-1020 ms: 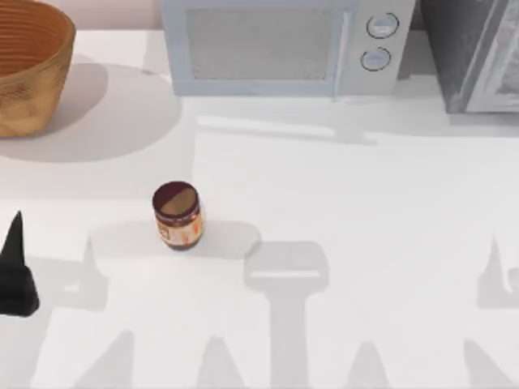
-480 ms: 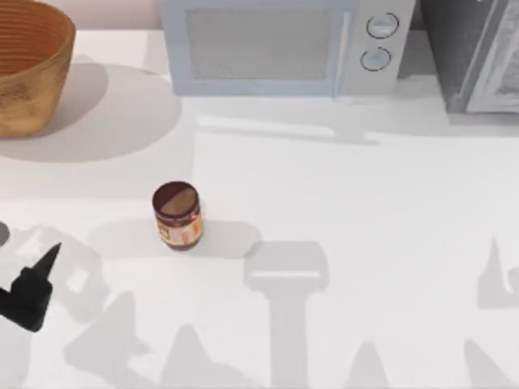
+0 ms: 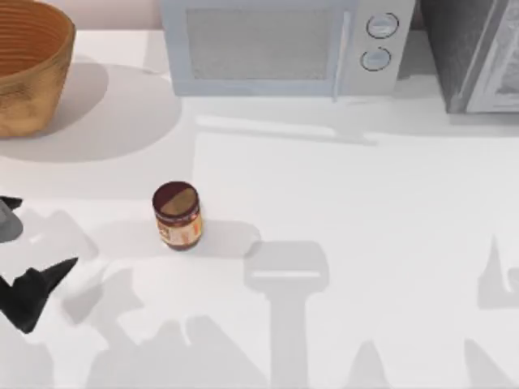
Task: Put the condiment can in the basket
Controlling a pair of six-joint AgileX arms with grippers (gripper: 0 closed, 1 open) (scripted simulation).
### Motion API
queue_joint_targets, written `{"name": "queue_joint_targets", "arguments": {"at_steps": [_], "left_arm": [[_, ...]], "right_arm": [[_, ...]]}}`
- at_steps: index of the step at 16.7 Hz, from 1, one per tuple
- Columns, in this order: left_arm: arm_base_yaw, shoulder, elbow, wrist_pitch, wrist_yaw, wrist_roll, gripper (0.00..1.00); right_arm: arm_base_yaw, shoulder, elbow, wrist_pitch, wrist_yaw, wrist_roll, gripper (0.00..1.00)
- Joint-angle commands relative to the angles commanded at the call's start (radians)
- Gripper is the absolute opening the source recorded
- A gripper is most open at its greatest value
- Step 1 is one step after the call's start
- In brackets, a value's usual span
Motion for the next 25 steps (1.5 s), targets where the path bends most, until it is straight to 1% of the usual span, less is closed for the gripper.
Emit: {"name": "queue_joint_targets", "arguments": {"at_steps": [5, 12, 17, 25], "left_arm": [[0.030, 0.244, 0.095, -0.041, 0.150, 0.168, 1.00], [0.045, 0.550, 0.233, -0.107, 0.347, 0.380, 1.00], [0.021, 0.738, 0.341, -0.155, 0.473, 0.524, 1.00], [-0.037, 1.010, 0.519, -0.248, 0.654, 0.720, 1.00]], "right_arm": [[0.000, 0.000, 0.000, 0.000, 0.000, 0.000, 1.00], [0.000, 0.000, 0.000, 0.000, 0.000, 0.000, 1.00], [0.000, 0.000, 0.000, 0.000, 0.000, 0.000, 1.00], [0.000, 0.000, 0.000, 0.000, 0.000, 0.000, 1.00]]}}
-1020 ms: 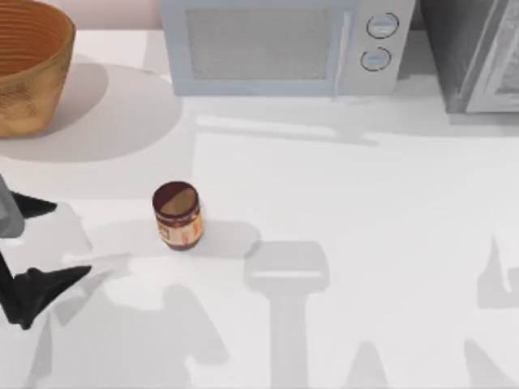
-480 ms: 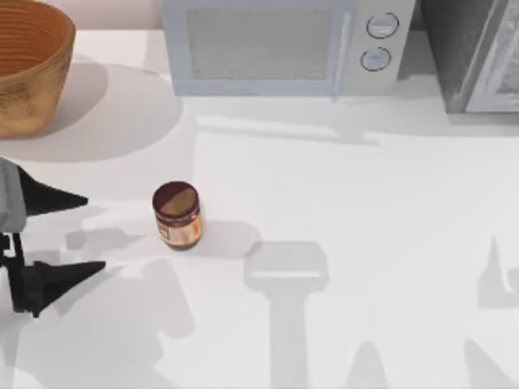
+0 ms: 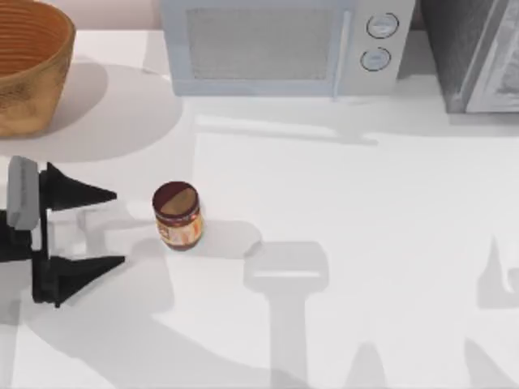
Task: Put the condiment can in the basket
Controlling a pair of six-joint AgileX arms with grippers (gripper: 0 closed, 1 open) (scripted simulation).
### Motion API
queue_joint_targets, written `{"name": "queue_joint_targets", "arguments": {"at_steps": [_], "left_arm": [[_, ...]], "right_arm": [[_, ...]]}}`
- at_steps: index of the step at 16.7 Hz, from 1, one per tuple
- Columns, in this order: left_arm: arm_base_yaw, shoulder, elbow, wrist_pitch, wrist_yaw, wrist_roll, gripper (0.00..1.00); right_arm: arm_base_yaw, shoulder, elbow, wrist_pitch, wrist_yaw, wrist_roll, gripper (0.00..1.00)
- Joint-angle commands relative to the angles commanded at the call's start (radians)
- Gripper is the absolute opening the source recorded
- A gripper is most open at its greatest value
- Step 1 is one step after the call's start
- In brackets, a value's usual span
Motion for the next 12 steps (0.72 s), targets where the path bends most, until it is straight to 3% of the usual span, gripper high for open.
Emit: {"name": "queue_joint_targets", "arguments": {"at_steps": [5, 12], "left_arm": [[-0.069, 0.121, 0.121, -0.068, 0.084, 0.087, 1.00], [-0.089, 0.145, 0.152, -0.087, 0.099, 0.103, 1.00]], "right_arm": [[0.000, 0.000, 0.000, 0.000, 0.000, 0.000, 1.00], [0.000, 0.000, 0.000, 0.000, 0.000, 0.000, 1.00]]}}
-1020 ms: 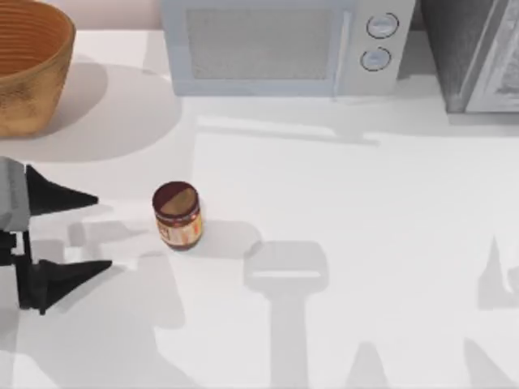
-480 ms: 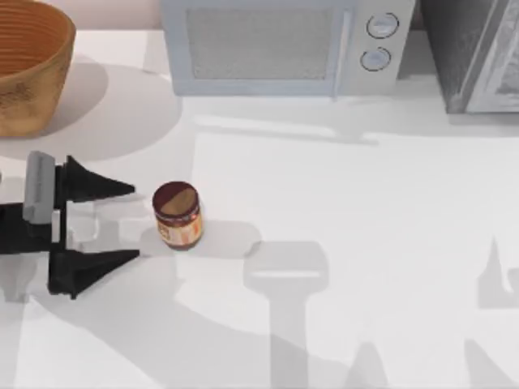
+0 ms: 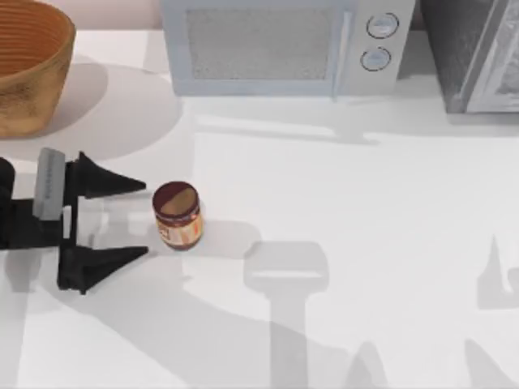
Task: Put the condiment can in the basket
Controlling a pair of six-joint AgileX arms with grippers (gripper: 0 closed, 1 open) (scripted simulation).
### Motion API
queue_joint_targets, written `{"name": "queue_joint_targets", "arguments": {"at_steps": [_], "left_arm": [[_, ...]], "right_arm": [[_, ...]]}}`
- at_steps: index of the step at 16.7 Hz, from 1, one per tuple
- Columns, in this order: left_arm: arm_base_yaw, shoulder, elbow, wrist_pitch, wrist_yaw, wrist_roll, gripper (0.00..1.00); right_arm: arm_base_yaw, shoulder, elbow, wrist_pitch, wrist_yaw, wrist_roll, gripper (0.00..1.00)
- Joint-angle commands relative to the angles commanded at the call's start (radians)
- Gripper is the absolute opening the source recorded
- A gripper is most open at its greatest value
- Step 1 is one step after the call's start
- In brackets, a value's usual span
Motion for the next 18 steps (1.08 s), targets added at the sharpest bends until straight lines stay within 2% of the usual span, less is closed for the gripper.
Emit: {"name": "queue_joint_targets", "arguments": {"at_steps": [4, 7, 11, 18], "left_arm": [[0.000, 0.001, -0.005, 0.034, 0.000, -0.027, 1.00], [-0.013, 0.017, -0.019, 0.161, 0.001, -0.126, 1.00], [-0.040, 0.045, -0.061, 0.455, -0.005, -0.351, 1.00], [-0.125, 0.072, -0.174, 1.083, -0.050, -0.839, 1.00]], "right_arm": [[0.000, 0.000, 0.000, 0.000, 0.000, 0.000, 1.00], [0.000, 0.000, 0.000, 0.000, 0.000, 0.000, 1.00], [0.000, 0.000, 0.000, 0.000, 0.000, 0.000, 1.00], [0.000, 0.000, 0.000, 0.000, 0.000, 0.000, 1.00]]}}
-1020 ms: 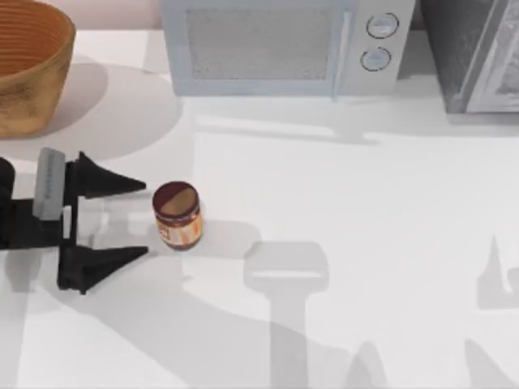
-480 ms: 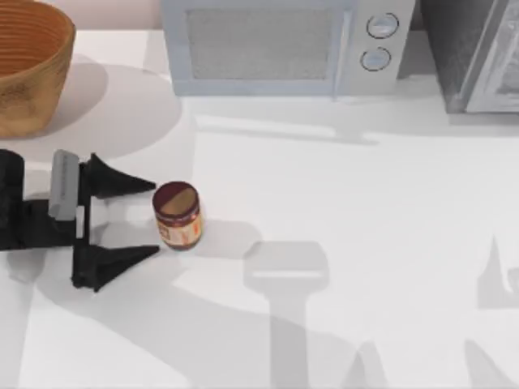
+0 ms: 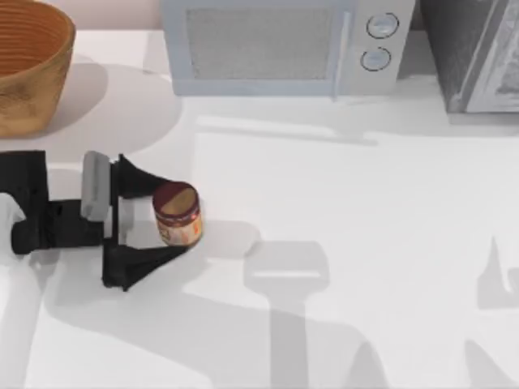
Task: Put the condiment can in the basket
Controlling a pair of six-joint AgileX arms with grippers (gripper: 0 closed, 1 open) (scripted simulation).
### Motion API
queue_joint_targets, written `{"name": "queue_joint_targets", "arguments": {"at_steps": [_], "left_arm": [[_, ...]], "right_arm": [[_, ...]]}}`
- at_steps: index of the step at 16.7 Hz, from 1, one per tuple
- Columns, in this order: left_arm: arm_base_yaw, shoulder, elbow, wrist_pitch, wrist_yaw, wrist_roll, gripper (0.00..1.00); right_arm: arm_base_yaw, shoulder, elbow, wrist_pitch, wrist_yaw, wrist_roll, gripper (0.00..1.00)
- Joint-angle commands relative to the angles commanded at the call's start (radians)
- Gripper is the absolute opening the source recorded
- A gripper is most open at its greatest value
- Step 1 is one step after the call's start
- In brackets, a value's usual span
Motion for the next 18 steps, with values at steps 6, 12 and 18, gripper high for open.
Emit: {"name": "queue_joint_targets", "arguments": {"at_steps": [6, 12, 18], "left_arm": [[-0.075, -0.019, -0.063, 0.309, -0.060, -0.271, 1.00], [-0.082, -0.022, -0.067, 0.328, -0.066, -0.289, 1.00], [-0.082, -0.022, -0.067, 0.328, -0.066, -0.289, 0.55]], "right_arm": [[0.000, 0.000, 0.000, 0.000, 0.000, 0.000, 1.00], [0.000, 0.000, 0.000, 0.000, 0.000, 0.000, 1.00], [0.000, 0.000, 0.000, 0.000, 0.000, 0.000, 1.00]]}}
